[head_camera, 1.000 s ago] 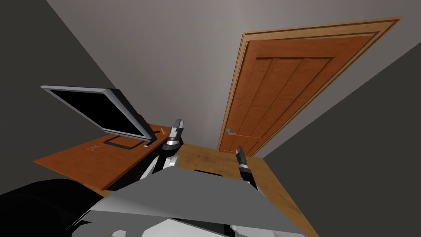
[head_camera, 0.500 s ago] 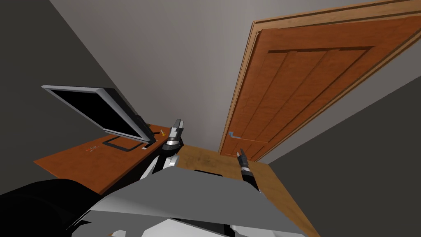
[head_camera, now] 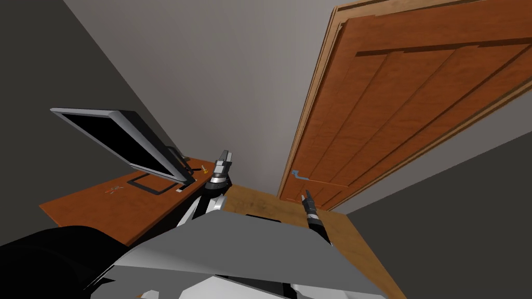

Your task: Pull the door open

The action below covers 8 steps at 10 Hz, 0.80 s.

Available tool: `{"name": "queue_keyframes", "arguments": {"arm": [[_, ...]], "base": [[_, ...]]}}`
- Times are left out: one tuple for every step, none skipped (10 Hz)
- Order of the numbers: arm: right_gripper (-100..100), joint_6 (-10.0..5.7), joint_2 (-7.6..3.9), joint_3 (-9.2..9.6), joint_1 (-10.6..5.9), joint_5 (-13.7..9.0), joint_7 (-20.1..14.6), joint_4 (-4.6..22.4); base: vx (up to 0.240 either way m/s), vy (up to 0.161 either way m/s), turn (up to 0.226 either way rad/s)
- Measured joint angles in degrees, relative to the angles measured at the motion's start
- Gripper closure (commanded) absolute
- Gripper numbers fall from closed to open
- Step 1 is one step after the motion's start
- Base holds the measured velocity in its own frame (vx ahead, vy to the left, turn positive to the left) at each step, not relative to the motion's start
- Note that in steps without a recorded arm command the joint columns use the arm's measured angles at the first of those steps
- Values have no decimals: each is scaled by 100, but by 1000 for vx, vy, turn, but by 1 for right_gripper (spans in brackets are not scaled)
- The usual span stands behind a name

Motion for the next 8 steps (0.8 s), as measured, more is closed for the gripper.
{"name": "queue_keyframes", "arguments": {"arm": [[-100,-35,-9,19,-29,-24,-1,103],[-100,-72,-35,38,-58,-55,-13,214],[-100,-91,-64,54,-60,-92,-17,283],[-100,-118,-86,69,-87,-116,-29,376],[-100,-138,-110,84,-108,-146,-36,457],[-100,-141,-112,85,-111,-150,-37,465],[-100,-170,-112,52,-120,-161,-54,539],[-100,-178,-126,13,-118,-177,-70,562]], "base": [[104,-13,50],[139,-14,42],[127,-6,37],[117,-8,35],[54,-6,8],[109,1,105],[174,-19,124],[190,-33,145]]}}
